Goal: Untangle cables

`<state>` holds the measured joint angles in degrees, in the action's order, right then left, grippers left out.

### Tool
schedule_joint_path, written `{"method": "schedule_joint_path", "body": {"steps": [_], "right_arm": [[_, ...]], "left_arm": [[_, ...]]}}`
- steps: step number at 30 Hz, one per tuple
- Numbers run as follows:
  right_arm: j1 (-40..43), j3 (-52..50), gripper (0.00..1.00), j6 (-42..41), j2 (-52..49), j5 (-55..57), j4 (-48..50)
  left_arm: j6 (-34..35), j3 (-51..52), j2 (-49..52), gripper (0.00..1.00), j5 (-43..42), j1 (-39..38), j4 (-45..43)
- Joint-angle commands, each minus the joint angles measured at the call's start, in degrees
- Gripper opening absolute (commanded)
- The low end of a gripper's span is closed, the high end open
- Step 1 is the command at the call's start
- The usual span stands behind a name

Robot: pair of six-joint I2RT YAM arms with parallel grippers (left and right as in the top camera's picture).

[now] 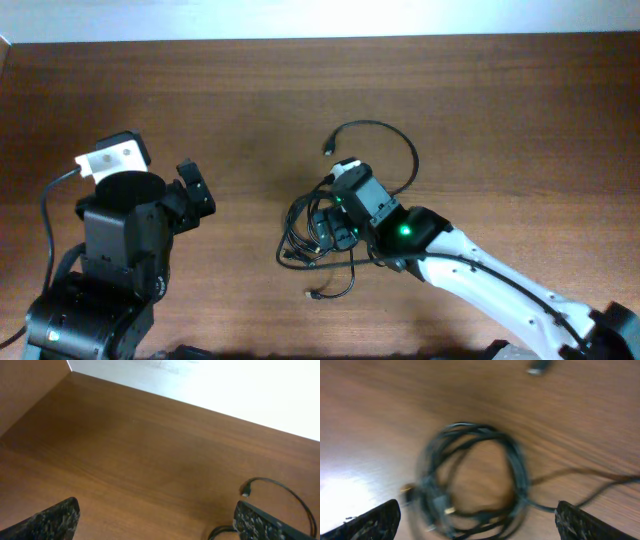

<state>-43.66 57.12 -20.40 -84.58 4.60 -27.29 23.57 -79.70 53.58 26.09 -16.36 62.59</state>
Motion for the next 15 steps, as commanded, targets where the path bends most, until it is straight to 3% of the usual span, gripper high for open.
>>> {"method": "schedule_joint_path", "body": {"steps": [1, 15], "right_arm": [[-0.22, 1.03, 0.98, 0.02, -1.38, 11.10, -0.44], [-7.10, 1.07, 0.93, -0.02, -7.65, 5.05, 4.85]], "left_arm": [[-0.72, -0.15, -0.28, 0.99, -0.17, 0.02, 0.33], [-0.70, -0.15, -0.28, 0.99, -0.39, 0.02, 0.57]]}}
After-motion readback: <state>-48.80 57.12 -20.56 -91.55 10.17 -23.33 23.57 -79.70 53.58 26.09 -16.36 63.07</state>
